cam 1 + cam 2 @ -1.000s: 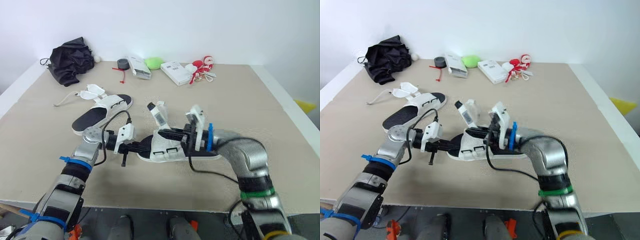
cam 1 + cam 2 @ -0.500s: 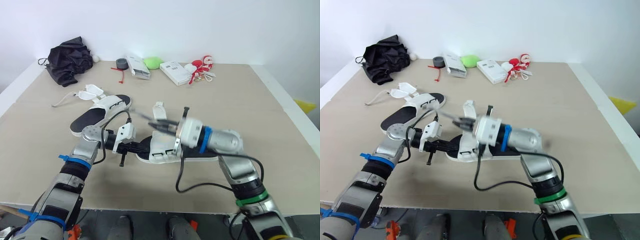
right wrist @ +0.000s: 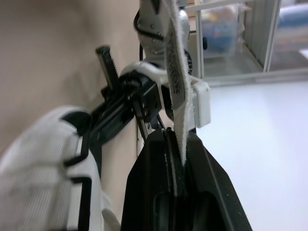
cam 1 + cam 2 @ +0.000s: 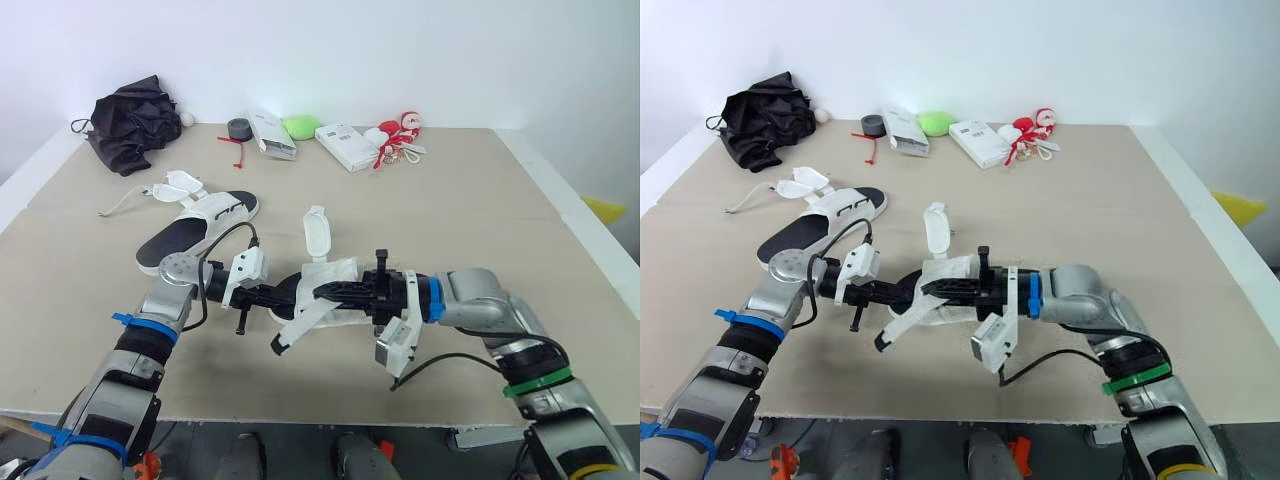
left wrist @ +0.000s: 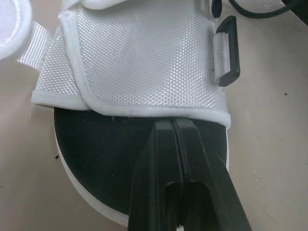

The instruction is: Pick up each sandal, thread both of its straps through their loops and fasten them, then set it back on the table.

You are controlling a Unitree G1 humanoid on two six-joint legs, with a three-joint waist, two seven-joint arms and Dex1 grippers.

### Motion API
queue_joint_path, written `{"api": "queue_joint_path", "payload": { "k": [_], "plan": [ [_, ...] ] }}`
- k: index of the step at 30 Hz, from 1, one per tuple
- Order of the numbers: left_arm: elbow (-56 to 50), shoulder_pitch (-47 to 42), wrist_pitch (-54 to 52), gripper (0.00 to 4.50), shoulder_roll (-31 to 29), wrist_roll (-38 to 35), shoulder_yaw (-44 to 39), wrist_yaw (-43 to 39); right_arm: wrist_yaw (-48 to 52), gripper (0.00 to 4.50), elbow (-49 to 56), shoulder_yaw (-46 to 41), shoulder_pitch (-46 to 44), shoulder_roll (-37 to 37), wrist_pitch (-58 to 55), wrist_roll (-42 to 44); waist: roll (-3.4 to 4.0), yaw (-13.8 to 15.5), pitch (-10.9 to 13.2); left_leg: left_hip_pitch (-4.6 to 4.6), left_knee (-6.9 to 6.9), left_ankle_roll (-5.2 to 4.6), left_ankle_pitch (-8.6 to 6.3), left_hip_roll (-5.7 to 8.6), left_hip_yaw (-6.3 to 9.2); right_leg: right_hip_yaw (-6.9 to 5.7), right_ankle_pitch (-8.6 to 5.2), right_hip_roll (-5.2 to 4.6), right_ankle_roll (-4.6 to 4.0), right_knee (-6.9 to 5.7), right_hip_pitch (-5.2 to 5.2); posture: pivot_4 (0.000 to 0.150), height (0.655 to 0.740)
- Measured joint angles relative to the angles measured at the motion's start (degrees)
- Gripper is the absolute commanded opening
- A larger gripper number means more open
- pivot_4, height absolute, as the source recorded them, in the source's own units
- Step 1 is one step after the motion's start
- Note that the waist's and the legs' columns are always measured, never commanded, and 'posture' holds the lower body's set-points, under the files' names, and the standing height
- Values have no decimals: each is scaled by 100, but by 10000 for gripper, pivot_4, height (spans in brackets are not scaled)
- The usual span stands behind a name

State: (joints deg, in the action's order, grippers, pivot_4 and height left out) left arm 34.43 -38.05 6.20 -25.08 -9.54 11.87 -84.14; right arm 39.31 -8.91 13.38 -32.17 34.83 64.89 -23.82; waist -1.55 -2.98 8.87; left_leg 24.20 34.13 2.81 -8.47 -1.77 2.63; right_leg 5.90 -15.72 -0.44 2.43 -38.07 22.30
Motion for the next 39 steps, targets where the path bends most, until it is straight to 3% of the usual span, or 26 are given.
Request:
{"api": "queue_joint_path", "payload": {
  "k": [7, 17, 19, 21, 23, 26, 32, 35, 39],
  "plan": [
    [57, -29, -4, 0, 7, 0, 13, 2, -164, 40368, -144, 69, -115, 356, -121, -61, 0, -2, 0, -17, 2, -1, 1, 1, -5, 11, 1, 0, -3, -3, -13, 1500, 7380],
    [298, -192, -9, 0, 46, 1, 73, -46, 324, 40368, 124, 177, 336, 1792, -540, 468, 3, 7, 3, -39, 3, -2, 1, 4, -14, 25, -5, -3, -8, -2, -32, 1500, 7380],
    [378, -247, 4, 0, 120, 1, 85, -52, 479, 40368, 302, 2, 749, 2435, -760, 830, 5, 20, 2, -38, 2, -1, 1, 10, -13, 26, -9, -7, -5, -2, -34, 1500, 7380],
    [496, -298, 21, 0, 145, 1, 79, -97, 788, 40368, 594, -287, 1274, 2855, -1631, 1610, 4, 22, 1, -42, 3, -2, -1, 11, -15, 28, -11, -11, -5, -2, -41, 1500, 7380],
    [562, -350, 58, 0, 203, 2, 99, -116, 999, 40368, 1691, -901, 2599, 3416, -3986, 3809, 7, 49, -1, -34, 5, -4, -2, 14, -9, 25, -20, -14, 4, -2, -50, 1500, 7380],
    [663, -362, 103, 0, 176, 5, 80, -157, 969, 40368, 2773, -1406, 3458, 3737, -5941, 5752, 3, 28, -2, -63, 8, -7, -13, 14, -10, 25, -27, -18, 5, 0, -81, 1500, 7380],
    [701, -332, 283, 0, 191, 56, 120, -107, -60, 40368, 4590, -1548, 4107, 3684, -9006, 8920, -22, 24, 8, -83, 24, 17, -29, 14, -12, -6, -42, -59, 0, 6, -89, 1500, 7380],
    [685, -384, 589, 0, 156, 141, 225, -136, -832, 40368, 4709, -1131, 3617, 3074, -9817, 9455, -37, 19, 9, -78, 21, 22, -36, 8, -11, -14, -44, -73, 3, 42, -84, 1500, 7380],
    [692, -518, 779, 0, 151, 233, 382, -185, -1543, 40368, 4395, -752, 2915, 2092, -10394, 9421, -41, 25, -3, -57, 17, -2, -43, 10, -13, -21, -39, -79, 10, 86, -95, 1500, 7380]
  ]
}}
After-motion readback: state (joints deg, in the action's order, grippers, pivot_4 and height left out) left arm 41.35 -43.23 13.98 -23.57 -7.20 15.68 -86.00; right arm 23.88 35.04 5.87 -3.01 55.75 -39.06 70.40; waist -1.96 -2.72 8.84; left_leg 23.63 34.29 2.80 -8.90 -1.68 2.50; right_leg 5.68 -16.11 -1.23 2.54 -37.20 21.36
